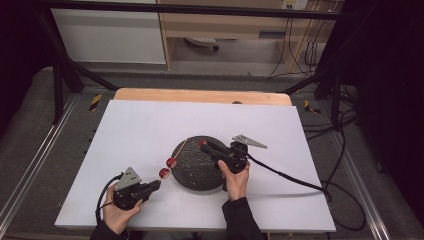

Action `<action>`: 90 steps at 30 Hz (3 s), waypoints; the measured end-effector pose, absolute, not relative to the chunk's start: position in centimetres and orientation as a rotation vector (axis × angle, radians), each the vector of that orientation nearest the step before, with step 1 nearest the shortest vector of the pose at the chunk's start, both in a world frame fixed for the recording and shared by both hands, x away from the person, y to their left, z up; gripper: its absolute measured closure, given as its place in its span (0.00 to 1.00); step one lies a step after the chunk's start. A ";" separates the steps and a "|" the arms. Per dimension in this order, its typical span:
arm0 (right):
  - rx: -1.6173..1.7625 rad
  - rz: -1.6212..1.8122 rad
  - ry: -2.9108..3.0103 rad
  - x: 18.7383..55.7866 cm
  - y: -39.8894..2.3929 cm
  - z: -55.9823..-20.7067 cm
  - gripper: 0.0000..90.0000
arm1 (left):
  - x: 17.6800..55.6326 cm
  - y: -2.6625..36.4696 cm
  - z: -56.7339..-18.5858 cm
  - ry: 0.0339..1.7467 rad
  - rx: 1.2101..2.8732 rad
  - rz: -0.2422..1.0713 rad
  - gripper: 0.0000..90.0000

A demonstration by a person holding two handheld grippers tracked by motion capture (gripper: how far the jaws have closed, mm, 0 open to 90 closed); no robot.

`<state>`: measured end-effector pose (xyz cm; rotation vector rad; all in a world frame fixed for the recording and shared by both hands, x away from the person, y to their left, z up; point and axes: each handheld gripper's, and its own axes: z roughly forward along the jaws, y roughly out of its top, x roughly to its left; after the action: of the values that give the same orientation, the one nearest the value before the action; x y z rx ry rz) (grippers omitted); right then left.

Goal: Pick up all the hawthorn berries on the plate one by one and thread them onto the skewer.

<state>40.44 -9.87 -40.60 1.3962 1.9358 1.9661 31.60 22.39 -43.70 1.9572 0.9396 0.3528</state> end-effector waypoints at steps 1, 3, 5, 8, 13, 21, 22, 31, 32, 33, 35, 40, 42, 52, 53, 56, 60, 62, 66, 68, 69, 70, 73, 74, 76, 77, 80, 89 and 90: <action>1.404 1.974 1.920 40.4 -9.9 -40.5 0.70 | 31.6 22.2 -43.7 0.939 1.954 0.353 0.98; 1.398 1.983 1.901 40.6 -10.0 -40.4 0.70 | 31.5 21.9 -43.6 0.938 1.954 0.356 0.98; 1.404 1.998 1.873 40.6 -10.0 -40.3 0.70 | 31.4 21.5 -43.6 0.939 1.952 0.360 0.98; 1.409 2.020 1.841 40.8 -10.0 -40.1 0.70 | 31.4 21.1 -43.5 0.941 1.949 0.368 0.98; 1.416 2.053 1.778 41.1 -10.3 -39.6 0.70 | 31.4 20.7 -43.4 0.950 1.936 0.383 0.98; 1.438 2.089 1.683 41.6 -10.8 -38.7 0.70 | 31.5 19.9 -43.1 0.957 1.908 0.389 0.98; 1.432 2.091 1.676 41.7 -10.9 -38.7 0.70 | 31.6 19.8 -43.1 0.955 1.907 0.390 0.98; 1.452 2.123 1.612 42.4 -11.3 -38.0 0.70 | 31.6 18.7 -43.0 0.946 1.901 0.390 0.98; 1.460 2.128 1.603 42.5 -11.3 -37.9 0.70 | 31.6 18.6 -42.9 0.946 1.899 0.390 0.98; 1.459 2.133 1.595 42.6 -11.4 -37.9 0.70 | 31.6 18.5 -42.9 0.944 1.896 0.391 0.98; 1.466 2.137 1.586 42.7 -11.5 -37.7 0.70 | 31.6 18.2 -42.8 0.938 1.896 0.390 0.98; 1.465 2.156 1.560 42.9 -11.6 -37.5 0.70 | 31.7 17.6 -42.7 0.927 1.896 0.388 0.98; 1.469 2.156 1.557 43.0 -11.7 -37.6 0.70 | 31.7 17.4 -42.6 0.926 1.893 0.387 0.98; 1.485 2.185 1.514 43.2 -11.3 -37.9 0.70 | 31.8 16.5 -42.2 0.914 1.882 0.387 0.98; 1.486 2.187 1.512 43.2 -11.3 -37.9 0.70 | 31.8 16.4 -42.1 0.912 1.879 0.390 0.98; 1.492 2.194 1.507 43.1 -11.3 -38.0 0.70 | 31.9 16.3 -42.0 0.910 1.875 0.391 0.98; 1.493 2.209 1.500 43.1 -11.2 -38.1 0.70 | 32.0 16.1 -42.0 0.906 1.876 0.392 0.98; 1.493 2.214 1.496 43.1 -11.2 -38.1 0.70 | 32.1 16.0 -42.0 0.907 1.876 0.391 0.98; 1.500 2.228 1.493 43.0 -11.1 -38.2 0.70 | 32.1 16.0 -42.0 0.909 1.872 0.393 0.98; 1.503 2.232 1.492 43.0 -11.0 -38.2 0.70 | 32.2 15.9 -42.0 0.908 1.872 0.394 0.98; 1.507 2.231 1.493 43.0 -11.0 -38.3 0.70 | 32.2 15.9 -41.9 0.907 1.869 0.395 0.98; 1.512 2.234 1.494 43.0 -10.9 -38.3 0.70 | 32.2 15.9 -41.9 0.908 1.871 0.396 0.98; 1.509 2.239 1.494 43.0 -10.9 -38.4 0.70 | 32.2 15.8 -41.9 0.909 1.866 0.396 0.98; 1.513 2.245 1.496 43.0 -10.8 -38.5 0.70 | 32.3 15.7 -41.9 0.909 1.863 0.397 0.98; 1.516 2.247 1.496 43.0 -10.7 -38.6 0.70 | 32.3 15.5 -41.8 0.912 1.859 0.397 0.98; 1.516 2.250 1.494 43.0 -10.7 -38.6 0.70 | 32.3 15.4 -41.8 0.913 1.859 0.398 0.98; 1.520 2.258 1.490 42.9 -10.6 -38.7 0.70 | 32.5 15.2 -41.8 0.917 1.854 0.406 0.98; 1.527 2.263 1.498 42.7 -10.5 -38.9 0.70 | 32.8 14.4 -41.6 0.931 1.832 0.410 0.98; 1.526 2.263 1.500 42.7 -10.5 -38.9 0.70 | 32.8 14.3 -41.6 0.933 1.828 0.410 0.98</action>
<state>42.70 -10.48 -38.94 1.5257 1.5000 2.2632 32.82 14.34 -41.58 1.8280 0.9327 0.4097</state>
